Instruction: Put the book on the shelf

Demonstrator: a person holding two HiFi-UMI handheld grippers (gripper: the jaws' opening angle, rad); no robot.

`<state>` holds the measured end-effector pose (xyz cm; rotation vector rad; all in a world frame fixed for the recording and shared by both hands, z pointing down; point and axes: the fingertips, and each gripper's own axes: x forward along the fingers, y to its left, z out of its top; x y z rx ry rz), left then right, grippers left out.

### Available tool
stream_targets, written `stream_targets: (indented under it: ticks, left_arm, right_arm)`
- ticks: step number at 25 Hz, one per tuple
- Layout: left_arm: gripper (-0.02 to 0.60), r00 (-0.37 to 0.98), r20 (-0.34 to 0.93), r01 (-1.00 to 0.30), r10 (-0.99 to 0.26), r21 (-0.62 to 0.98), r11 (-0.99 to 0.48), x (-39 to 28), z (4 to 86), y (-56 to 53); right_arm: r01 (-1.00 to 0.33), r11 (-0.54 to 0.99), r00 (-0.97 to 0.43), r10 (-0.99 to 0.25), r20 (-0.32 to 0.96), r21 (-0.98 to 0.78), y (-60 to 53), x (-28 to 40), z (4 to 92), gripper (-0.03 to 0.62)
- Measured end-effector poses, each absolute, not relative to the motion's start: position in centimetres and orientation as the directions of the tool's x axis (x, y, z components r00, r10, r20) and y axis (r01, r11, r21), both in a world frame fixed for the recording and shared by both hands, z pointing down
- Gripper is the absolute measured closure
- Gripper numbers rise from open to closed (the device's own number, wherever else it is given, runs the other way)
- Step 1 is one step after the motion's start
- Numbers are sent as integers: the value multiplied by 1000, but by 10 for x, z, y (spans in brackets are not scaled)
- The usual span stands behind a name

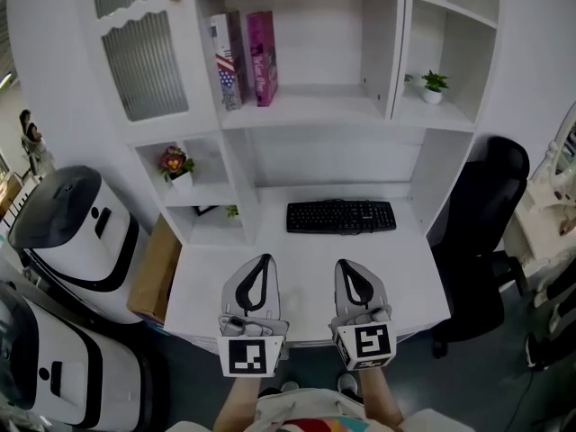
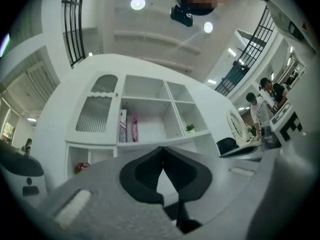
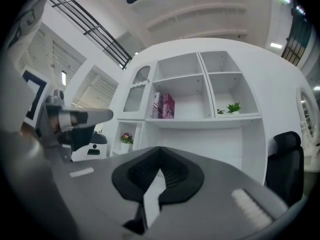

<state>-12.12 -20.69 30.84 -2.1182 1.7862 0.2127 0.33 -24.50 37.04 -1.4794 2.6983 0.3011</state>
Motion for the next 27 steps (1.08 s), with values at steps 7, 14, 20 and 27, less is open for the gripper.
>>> stream_targets:
  ticks: [7, 14, 20, 27]
  left_arm:
    - [580, 146, -248, -984, -958, -139, -114, -138, 350, -214]
    - [580, 107, -203, -990, -973, -116, -85, -161, 365, -209]
    - [580, 101, -216, -992, -971, -93, -83, -174, 363, -200]
    - [580, 109, -216, -992, -970, -90, -91, -180, 366, -195]
  right_arm:
    - [-823, 532, -562, -813, -149, 200, -230, -17, 367, 594]
    - [-828, 527, -554, -823, -130, 190, -225, -24, 379, 594]
    - [-823, 535, -562, -816, -134, 190, -221, -35, 379, 594]
    - [-815, 554, -576, -808, -126, 169, -214, -52, 384, 594]
